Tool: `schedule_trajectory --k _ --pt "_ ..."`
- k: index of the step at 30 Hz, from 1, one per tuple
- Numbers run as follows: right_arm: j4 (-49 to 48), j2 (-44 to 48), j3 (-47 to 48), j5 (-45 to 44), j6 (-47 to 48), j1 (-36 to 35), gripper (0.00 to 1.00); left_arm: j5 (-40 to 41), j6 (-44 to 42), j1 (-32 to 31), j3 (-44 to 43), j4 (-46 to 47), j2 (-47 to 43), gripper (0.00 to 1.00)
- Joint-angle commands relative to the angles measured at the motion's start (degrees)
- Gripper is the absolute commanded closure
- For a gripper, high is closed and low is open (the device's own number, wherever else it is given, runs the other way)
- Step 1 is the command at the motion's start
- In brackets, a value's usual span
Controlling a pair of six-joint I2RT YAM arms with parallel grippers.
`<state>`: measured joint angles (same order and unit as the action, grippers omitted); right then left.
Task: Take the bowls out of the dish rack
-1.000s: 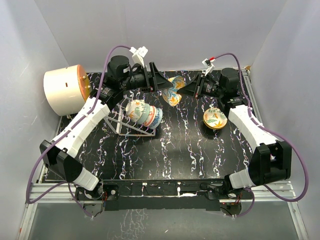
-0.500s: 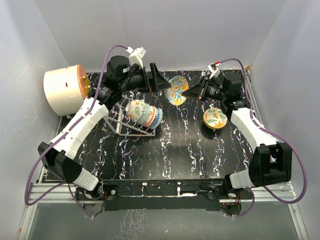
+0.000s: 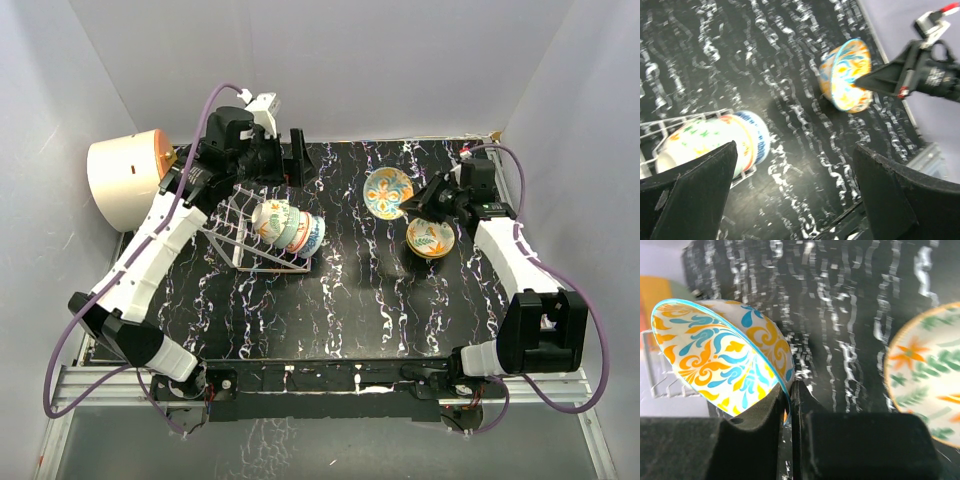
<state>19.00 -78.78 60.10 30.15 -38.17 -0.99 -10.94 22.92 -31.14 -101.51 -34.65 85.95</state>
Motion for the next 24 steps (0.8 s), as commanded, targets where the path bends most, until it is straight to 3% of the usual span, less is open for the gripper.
schedule_trajectory --k 1,12,24 --pt "5.86 1.98 0.47 -7.67 0.53 3.38 0.92 10.19 -6.47 -0.32 -0.97 -9.58 -0.47 0.03" --pt "9.17 3.99 -3.74 -14.95 -4.0 9.47 0.92 19.09 -8.93 -0.33 3.77 -13.58 -0.96 0.03" --pt "12.05 4.82 -6.49 -19.33 -6.76 12.65 0.92 18.67 -8.16 -0.37 6.31 -14.19 -1.36 0.03"
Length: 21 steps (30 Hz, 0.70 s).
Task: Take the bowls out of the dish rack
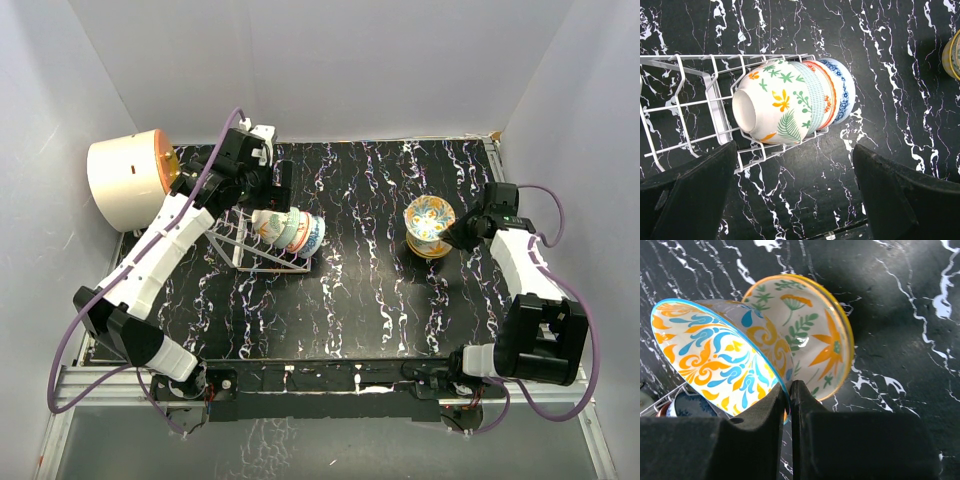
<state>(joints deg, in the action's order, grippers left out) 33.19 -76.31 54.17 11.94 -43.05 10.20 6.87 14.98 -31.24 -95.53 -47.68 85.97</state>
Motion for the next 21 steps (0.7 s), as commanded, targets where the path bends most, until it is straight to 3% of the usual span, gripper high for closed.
schedule_trajectory --k 1,21 --pt "-2.23 2.47 -0.85 -1.24 -1.94 1.69 0.92 0.9 -0.09 -0.24 0.42 -1.18 -1.46 0.03" --pt "-3.67 -0.54 -2.57 0.61 -1.67 2.76 0.85 -1.25 1.99 -0.24 1.41 -1.09 -1.31 0.03"
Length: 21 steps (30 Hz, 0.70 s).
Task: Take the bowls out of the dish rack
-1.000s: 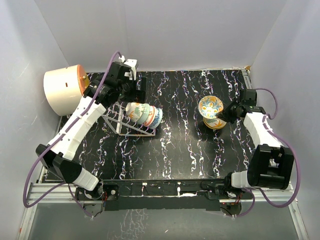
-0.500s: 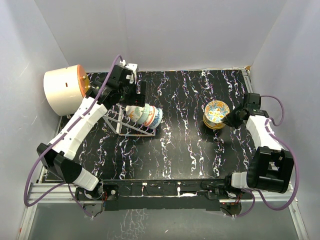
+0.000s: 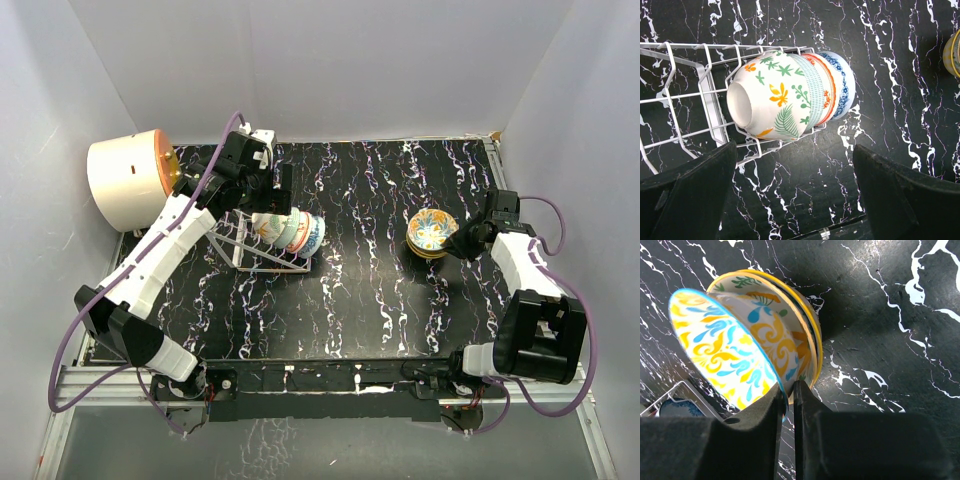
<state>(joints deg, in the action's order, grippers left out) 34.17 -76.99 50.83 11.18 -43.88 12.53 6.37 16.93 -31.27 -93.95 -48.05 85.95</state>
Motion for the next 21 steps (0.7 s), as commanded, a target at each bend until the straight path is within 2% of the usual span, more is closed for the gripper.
schedule_trajectory --k 1,11,21 --pt "-4.71 0.03 0.69 1.54 -0.93 0.47 0.84 -0.78 0.04 -0.18 -0.22 -0.73 -1.24 0.03" --pt "-5.6 -1.44 0.46 2.85 -1.2 0.47 0.84 -0.94 -0.37 -0.24 -0.11 -0.91 -0.94 0.03" --pt "-5.53 -1.69 1.05 2.91 -1.22 0.48 0.75 -1.49 -0.67 -0.2 -0.27 -0.55 -0.18 0.03"
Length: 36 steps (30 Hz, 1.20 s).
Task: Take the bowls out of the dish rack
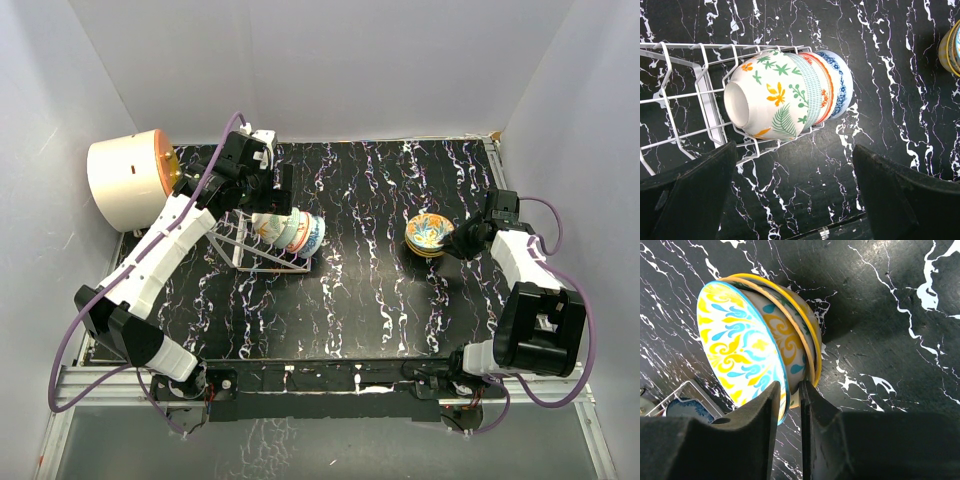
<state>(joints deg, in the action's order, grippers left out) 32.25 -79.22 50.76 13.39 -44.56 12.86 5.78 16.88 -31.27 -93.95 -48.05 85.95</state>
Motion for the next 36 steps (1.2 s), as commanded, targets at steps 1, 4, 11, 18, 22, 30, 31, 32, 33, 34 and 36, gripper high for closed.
schedule_trajectory --k 1,4,11,18,22,30,31,32,33,34,36 --pt "-3.53 0.62 1.2 0.6 -0.47 0.15 0.74 -0.86 -0.58 -0.18 -0.27 -0.47 -0.11 0.03" --pt "-2.64 0.73 1.83 0.4 0.22 0.15 0.7 -1.1 -0.62 -0.24 -0.25 -0.33 0.03 0.03" --pt "-0.98 1.12 2.48 1.57 0.34 0.15 0.55 -2.03 -0.28 -0.15 0.17 0.06 0.27 0.03" --pt "0.22 2.68 2.41 0.75 0.46 0.15 0.55 -2.57 0.2 -0.24 0.17 0.39 0.49 0.03" --pt "1.26 3.53 3.24 -1.26 0.99 0.15 0.59 -2.7 0.34 -0.22 0.38 0.42 0.5 0.03" --pt "3.0 1.78 3.66 -2.99 2.7 0.15 0.84 -3.31 1.12 -0.22 0.8 0.92 0.43 0.03" --pt "3.0 1.59 3.68 -3.13 2.9 0.15 0.87 -3.39 1.21 -0.22 0.62 0.94 0.4 0.03" --pt "3.0 1.46 3.79 -3.37 3.02 0.15 0.88 -3.41 1.22 -0.21 0.5 0.94 0.47 0.03" --pt "3.01 1.25 3.86 -3.47 3.26 0.15 0.88 -3.41 1.22 -0.19 0.48 0.94 0.52 0.03" --pt "2.95 1.07 3.89 -3.58 3.38 0.15 0.89 -3.41 1.22 -0.19 0.36 0.86 0.57 0.03" --pt "2.91 0.64 3.86 -3.44 3.47 0.15 0.89 -3.56 1.33 -0.2 0.25 0.86 0.76 0.03"
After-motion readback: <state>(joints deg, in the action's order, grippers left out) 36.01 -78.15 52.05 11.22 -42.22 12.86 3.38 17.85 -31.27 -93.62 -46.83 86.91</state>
